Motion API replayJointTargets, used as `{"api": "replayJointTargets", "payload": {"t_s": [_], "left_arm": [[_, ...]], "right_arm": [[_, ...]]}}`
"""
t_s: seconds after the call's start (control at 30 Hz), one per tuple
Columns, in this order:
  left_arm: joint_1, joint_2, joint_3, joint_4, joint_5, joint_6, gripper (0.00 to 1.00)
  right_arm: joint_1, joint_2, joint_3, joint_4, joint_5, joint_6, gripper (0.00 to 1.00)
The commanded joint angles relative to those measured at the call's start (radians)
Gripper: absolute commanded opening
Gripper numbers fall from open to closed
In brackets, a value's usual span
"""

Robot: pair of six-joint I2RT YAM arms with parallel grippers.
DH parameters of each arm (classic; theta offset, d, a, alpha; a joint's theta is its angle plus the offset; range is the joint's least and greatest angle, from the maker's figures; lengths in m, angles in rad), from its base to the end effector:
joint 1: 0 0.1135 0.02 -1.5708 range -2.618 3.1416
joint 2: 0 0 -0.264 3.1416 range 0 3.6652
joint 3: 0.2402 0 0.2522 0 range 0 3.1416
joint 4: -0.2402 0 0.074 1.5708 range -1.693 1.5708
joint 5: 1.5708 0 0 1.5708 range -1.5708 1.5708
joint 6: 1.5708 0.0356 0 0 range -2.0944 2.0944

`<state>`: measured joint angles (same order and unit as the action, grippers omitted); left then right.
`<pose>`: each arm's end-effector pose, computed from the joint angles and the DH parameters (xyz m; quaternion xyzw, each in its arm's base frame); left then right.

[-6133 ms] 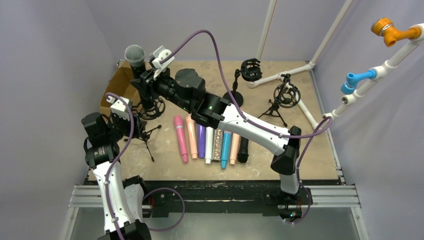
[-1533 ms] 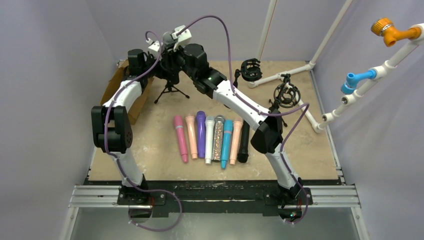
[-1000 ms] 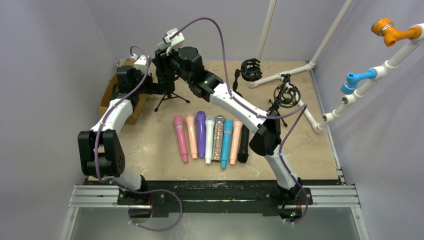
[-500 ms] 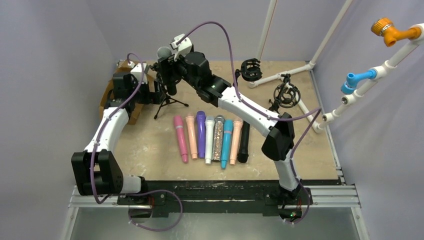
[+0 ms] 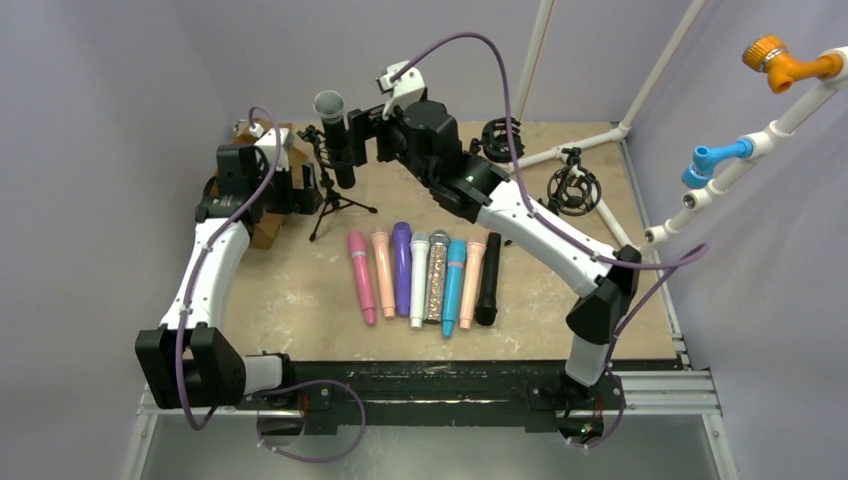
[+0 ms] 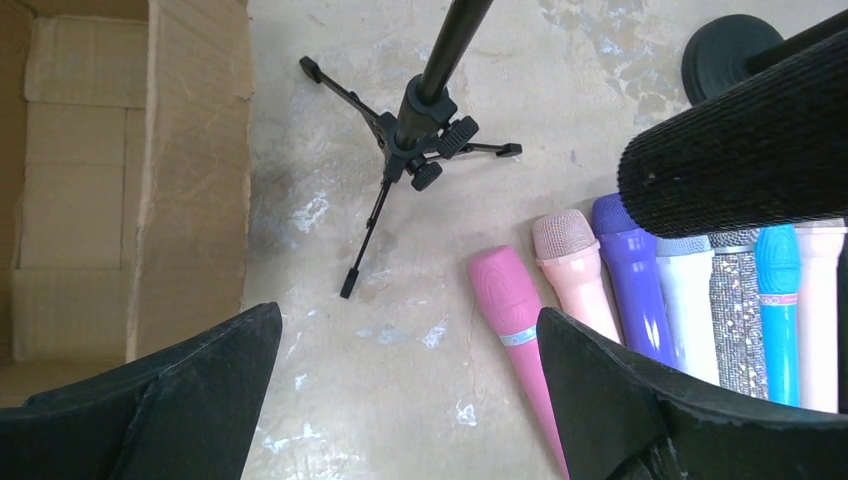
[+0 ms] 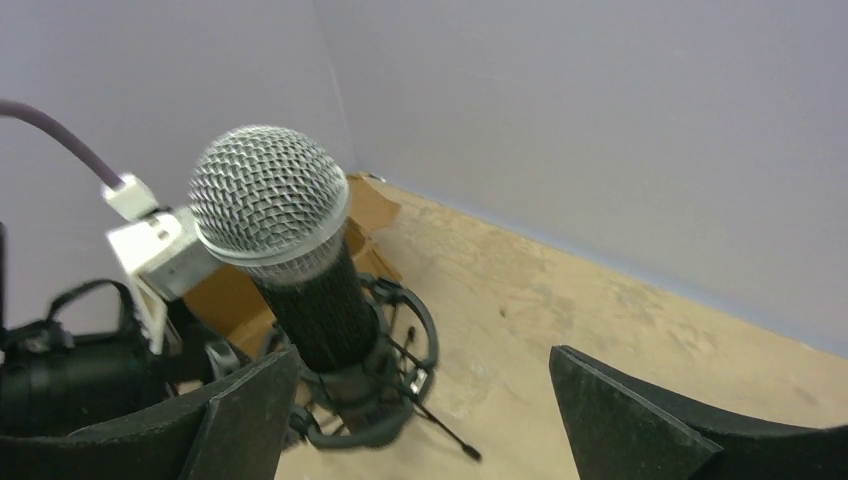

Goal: Attach the microphones to the stand

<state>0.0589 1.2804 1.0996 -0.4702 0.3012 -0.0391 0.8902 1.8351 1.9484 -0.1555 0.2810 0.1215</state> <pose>0.2822 0.0061 0.3160 0.0231 0.8882 -0.1301 0.4401 0.2806 0.3308 0.4511 -0.1782 0.6989 0.2436 0.6484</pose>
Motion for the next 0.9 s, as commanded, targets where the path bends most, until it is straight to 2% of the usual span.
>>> {"api": "replayJointTargets", "payload": {"t_s": [0.0,0.07,0.17,0.33,0.5,0.7,0.87], "left_arm": [[0.011,-0.015,0.143,-0.208,-0.014,0.034,1.0],[0.019,-0.023,0.162,-0.251,-0.008,0.034,1.0],[0.04,-0.059,0.189,-0.299,-0.004,0.034,1.0],[0.114,-0.116,0.31,-0.448,0.047,0.034,1.0],[0.157,-0.122,0.385,-0.579,0.095,0.101,1.0],[0.158,-0.134,0.353,-0.601,0.088,0.111,1.0],[0.158,-0.147,0.336,-0.602,0.079,0.118,1.0]], "right_arm": [[-0.016,-0.144,-0.066,-0.179,0.211,0.078,0.99],[-0.053,-0.196,-0.13,-0.214,0.287,0.107,0.97],[-0.142,-0.251,-0.194,-0.267,0.322,0.163,0.95],[-0.265,-0.25,-0.198,-0.355,0.398,0.207,0.88],[-0.309,-0.162,-0.139,-0.364,0.476,0.153,0.8],[-0.352,-0.066,-0.054,-0.355,0.442,0.111,0.61],[-0.356,0.005,0.008,-0.389,0.456,0.093,0.55]]}}
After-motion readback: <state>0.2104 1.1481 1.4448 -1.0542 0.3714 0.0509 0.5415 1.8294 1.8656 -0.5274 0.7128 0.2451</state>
